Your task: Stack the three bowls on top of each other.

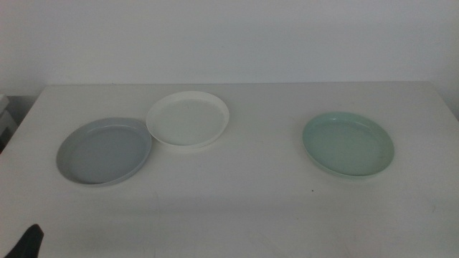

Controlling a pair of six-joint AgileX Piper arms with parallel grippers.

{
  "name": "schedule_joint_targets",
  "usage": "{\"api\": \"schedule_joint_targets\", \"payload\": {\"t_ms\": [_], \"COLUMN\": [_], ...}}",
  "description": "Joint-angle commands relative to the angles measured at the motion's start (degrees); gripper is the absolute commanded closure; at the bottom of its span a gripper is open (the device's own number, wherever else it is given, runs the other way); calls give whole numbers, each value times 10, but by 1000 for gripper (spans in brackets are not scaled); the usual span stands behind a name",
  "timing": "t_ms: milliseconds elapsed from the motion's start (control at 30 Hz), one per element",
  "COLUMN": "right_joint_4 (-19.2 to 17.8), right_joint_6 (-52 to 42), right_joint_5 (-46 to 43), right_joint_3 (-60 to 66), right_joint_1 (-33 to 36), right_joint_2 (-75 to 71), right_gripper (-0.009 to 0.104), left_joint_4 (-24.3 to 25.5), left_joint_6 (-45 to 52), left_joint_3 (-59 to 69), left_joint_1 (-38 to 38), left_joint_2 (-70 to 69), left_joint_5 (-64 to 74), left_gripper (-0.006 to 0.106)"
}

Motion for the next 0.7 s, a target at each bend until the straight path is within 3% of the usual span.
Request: {"api": "schedule_joint_targets", "payload": {"t_ms": [0, 400, 667], "right_joint_4": [-8, -8, -8], "right_joint_6": [-4, -4, -4], "right_joint_5": [-45, -45, -45], "right_joint_3": [-4, -4, -4], "right_joint_1": [-4, -4, -4], "right_joint_2": [-15, -15, -15], "right_gripper": [47, 47, 47], "left_joint_4": [-2, -4, -11], "left_joint_6": [-6, -6, -6], "left_joint_3": [-38, -307, -590], "left_joint_1": [-2, -2, -2], "left_joint_2": [27, 310, 486], "left_joint_5": [-46, 33, 235], "left_gripper": [-5, -5, -5]}}
